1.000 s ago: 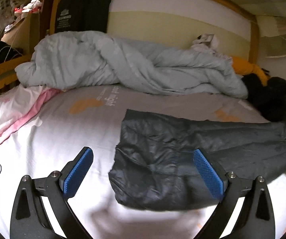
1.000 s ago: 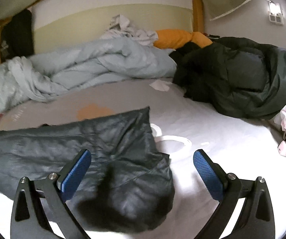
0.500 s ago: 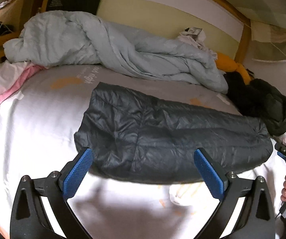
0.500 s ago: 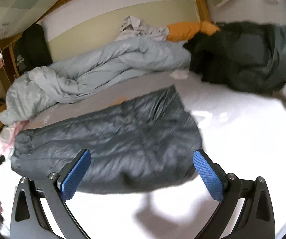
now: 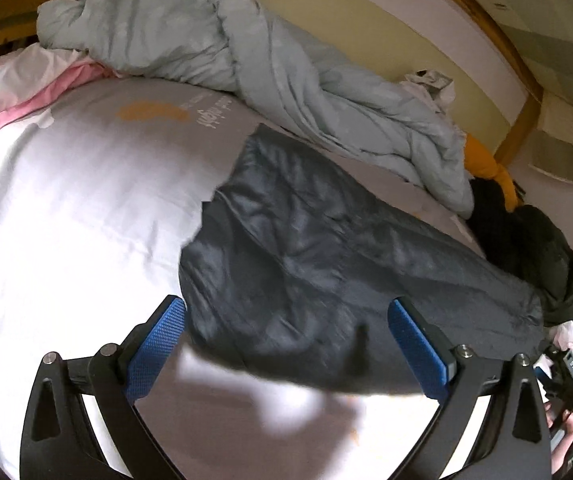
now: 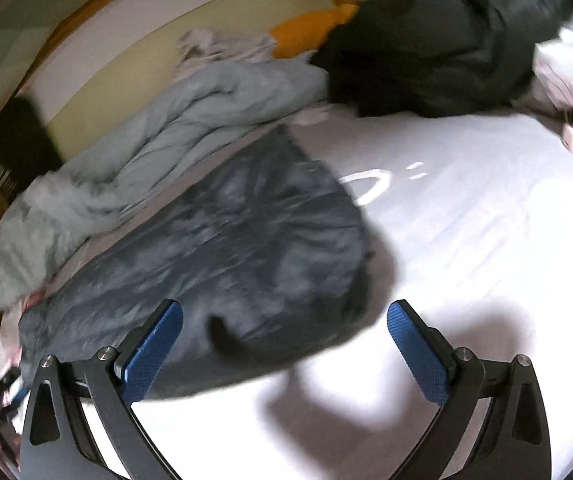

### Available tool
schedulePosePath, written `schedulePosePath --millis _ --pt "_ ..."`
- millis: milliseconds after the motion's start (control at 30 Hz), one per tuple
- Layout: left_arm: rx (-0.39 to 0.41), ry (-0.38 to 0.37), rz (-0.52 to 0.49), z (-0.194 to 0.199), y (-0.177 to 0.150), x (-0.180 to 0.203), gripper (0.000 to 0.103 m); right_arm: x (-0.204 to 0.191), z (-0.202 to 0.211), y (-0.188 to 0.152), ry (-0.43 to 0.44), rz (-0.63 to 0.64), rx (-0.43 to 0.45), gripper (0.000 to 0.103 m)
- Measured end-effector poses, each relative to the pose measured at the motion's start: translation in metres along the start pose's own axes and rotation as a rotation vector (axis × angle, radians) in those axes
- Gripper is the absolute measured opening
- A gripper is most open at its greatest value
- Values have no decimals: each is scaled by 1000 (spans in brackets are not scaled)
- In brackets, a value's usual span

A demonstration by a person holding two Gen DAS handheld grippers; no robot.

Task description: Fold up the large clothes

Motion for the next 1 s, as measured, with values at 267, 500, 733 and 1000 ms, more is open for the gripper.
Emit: schedulePosePath --millis 267,500,733,1000 --pt "-99 -100 -1 -40 -13 -2 41 -15 -52 -12 167 42 -186 63" --pt "-45 -137 -154 31 -18 43 20 -38 4 12 50 262 -12 28" --pt "178 236 -395 40 -10 57 86 -3 19 17 -122 216 0 62" --pt "315 22 -410 101 -14 115 64 -33 82 50 -150 324 300 78"
Point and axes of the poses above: each gripper's, at about its wrist camera, not at the fingertips, and z roughly against the way its jaws point, x to its right, y to its top, the point moved 8 cm from there along -z, roughly the way its jaws point, and after that the axes turned 3 degrees about y, right-handed, at the moved point
